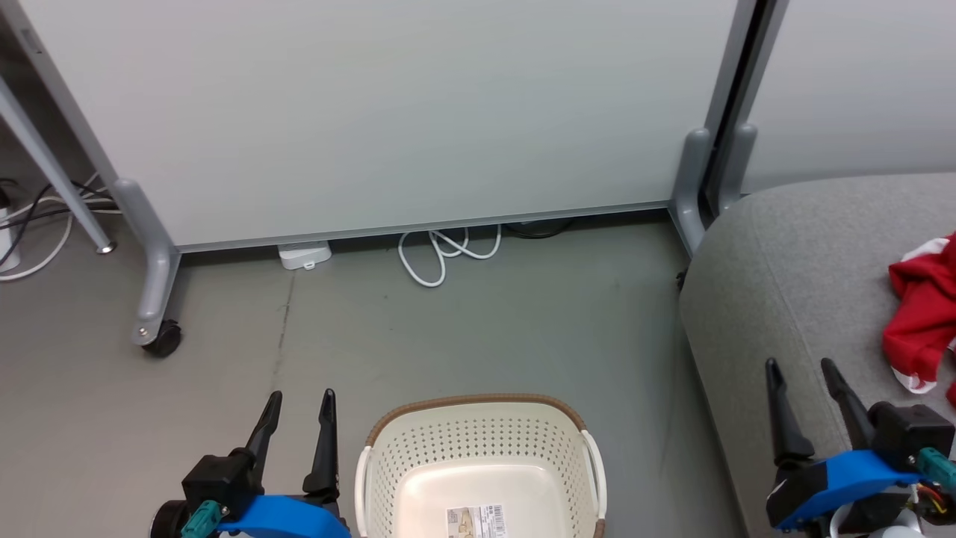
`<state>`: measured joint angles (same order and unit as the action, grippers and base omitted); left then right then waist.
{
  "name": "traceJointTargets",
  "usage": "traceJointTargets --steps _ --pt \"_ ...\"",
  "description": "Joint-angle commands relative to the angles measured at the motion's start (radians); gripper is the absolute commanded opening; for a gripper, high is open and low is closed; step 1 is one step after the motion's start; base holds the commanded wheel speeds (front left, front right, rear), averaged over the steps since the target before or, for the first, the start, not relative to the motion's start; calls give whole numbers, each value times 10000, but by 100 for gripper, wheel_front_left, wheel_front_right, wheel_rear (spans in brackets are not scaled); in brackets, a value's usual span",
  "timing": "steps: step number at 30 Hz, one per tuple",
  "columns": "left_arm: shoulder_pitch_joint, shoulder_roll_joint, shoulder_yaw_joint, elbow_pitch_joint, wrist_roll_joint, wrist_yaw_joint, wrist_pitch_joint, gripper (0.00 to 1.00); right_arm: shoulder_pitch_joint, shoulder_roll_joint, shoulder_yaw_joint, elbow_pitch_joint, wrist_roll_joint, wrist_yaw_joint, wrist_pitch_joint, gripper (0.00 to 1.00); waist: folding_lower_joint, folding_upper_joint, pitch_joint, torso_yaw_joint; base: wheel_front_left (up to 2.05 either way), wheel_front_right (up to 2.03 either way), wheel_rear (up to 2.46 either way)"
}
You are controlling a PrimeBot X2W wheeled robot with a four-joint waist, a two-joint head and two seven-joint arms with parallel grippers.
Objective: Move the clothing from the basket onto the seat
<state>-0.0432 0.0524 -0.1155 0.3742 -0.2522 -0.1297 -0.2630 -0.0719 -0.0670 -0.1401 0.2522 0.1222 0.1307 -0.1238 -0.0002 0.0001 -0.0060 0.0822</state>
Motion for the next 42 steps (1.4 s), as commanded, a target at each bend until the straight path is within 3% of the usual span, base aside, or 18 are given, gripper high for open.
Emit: traceJointTargets --steps 1,10,34,35,42 --pt "16 3 87 35 87 -8 -27 100 251 50 95 -147 -51 1 26 100 2 -1 -59 146 0 0 0" --pt "51 -15 264 90 133 -9 -26 100 604 165 632 -614 152 1 215 100 2 -1 -141 412 0 0 0" --pt "143 -18 170 126 64 -9 -26 100 457 175 836 -189 691 1 -35 100 2 -1 -134 385 0 0 0" --pt "92 -13 165 122 70 0 0 0 468 153 834 -199 641 0 26 0 2 -1 -133 383 0 0 0" --pt "557 -20 130 661 20 0 73 0 708 199 831 427 677 0 97 0 2 -1 -131 379 0 0 0"
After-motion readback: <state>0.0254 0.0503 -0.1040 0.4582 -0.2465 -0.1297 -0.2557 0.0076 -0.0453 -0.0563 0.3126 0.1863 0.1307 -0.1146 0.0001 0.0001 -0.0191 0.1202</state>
